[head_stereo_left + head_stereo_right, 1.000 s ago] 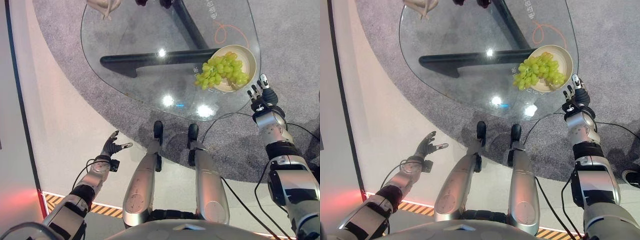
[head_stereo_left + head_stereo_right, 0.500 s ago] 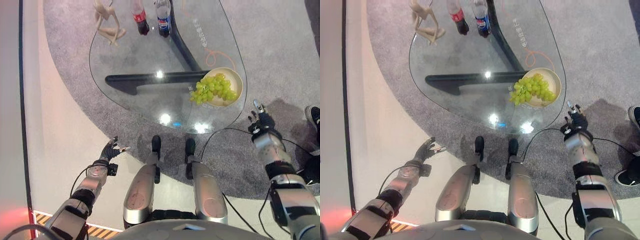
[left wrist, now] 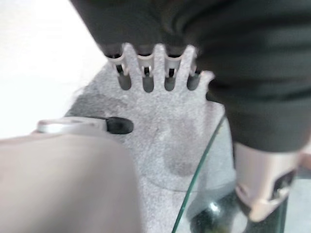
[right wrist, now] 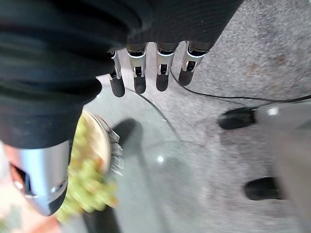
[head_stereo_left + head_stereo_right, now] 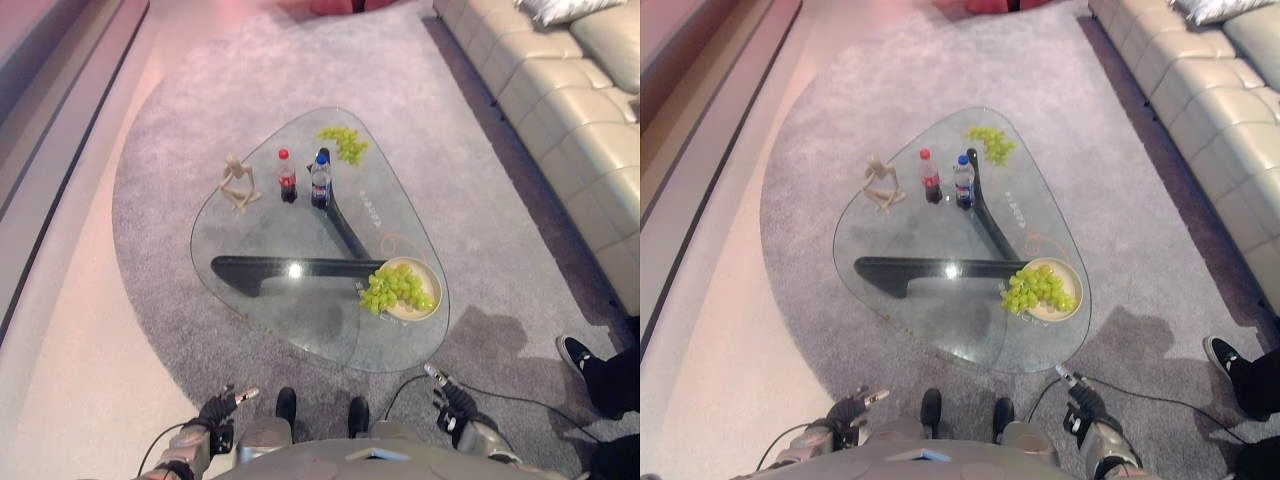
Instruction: Pick up fruits into the plate
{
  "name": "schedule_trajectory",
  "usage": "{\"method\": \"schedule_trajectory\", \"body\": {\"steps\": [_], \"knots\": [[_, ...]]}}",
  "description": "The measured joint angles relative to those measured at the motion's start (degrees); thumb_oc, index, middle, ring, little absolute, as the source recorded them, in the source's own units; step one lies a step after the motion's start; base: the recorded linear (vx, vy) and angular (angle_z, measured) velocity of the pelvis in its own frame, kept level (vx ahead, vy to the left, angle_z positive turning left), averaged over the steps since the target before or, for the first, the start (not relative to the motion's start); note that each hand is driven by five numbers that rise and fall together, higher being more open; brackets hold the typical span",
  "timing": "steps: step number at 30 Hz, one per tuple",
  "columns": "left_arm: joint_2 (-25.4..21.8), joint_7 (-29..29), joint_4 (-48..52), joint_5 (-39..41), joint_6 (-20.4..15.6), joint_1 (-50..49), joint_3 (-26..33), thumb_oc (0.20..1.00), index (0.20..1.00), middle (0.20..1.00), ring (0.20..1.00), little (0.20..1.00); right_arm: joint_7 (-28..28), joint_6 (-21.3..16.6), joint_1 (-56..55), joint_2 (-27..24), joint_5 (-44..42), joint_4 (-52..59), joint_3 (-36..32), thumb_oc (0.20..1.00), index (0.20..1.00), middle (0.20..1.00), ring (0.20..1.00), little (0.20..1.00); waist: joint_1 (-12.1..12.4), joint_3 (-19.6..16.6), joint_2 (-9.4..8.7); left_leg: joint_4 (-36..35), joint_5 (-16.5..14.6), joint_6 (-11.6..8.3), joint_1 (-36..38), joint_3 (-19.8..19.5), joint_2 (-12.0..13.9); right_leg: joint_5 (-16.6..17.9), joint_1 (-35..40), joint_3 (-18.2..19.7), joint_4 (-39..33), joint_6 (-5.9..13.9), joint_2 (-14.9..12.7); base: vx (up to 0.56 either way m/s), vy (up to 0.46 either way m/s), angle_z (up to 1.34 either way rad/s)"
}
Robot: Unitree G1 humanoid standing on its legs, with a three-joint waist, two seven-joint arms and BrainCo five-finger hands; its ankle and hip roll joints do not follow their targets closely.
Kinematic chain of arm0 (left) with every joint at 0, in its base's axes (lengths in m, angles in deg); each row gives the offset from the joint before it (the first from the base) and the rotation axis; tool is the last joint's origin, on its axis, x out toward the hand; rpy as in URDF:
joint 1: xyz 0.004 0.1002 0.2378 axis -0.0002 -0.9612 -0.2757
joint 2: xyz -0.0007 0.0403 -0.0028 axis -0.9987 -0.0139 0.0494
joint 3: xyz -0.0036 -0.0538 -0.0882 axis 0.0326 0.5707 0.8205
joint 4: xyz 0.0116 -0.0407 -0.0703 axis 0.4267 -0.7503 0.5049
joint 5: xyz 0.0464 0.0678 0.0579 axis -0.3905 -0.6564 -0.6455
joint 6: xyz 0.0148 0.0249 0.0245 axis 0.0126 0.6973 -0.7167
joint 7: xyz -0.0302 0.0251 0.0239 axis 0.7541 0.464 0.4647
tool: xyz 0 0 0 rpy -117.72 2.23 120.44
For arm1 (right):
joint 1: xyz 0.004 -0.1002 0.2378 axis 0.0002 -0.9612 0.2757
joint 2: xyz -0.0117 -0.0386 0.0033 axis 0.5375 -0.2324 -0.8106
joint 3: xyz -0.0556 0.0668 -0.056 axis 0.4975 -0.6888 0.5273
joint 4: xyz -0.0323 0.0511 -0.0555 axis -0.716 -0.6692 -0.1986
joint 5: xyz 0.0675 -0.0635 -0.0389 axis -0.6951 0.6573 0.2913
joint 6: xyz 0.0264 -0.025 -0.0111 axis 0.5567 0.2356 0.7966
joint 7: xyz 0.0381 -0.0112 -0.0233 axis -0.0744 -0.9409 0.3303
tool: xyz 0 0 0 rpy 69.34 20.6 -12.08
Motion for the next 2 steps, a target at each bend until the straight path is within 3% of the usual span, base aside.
{"method": "schedule_trajectory", "body": {"steps": [2], "knots": [[0.09, 0.65, -0.50, -0.03, 0.72, -1.02, 1.23, 1.000, 1.000, 1.000, 1.000, 1.000, 0.06, 0.43, -1.83, 0.24, 2.91, -0.05, 1.44, 1.000, 1.000, 1.000, 1.000, 1.000, -0.06, -1.53, 0.51, -0.25, -0.34, 0.12, 0.19, 0.17, 0.01, 0.00, 0.22, 0.15, -0.12, 0.00, -0.01, 0.03, 0.055, -0.04]]}}
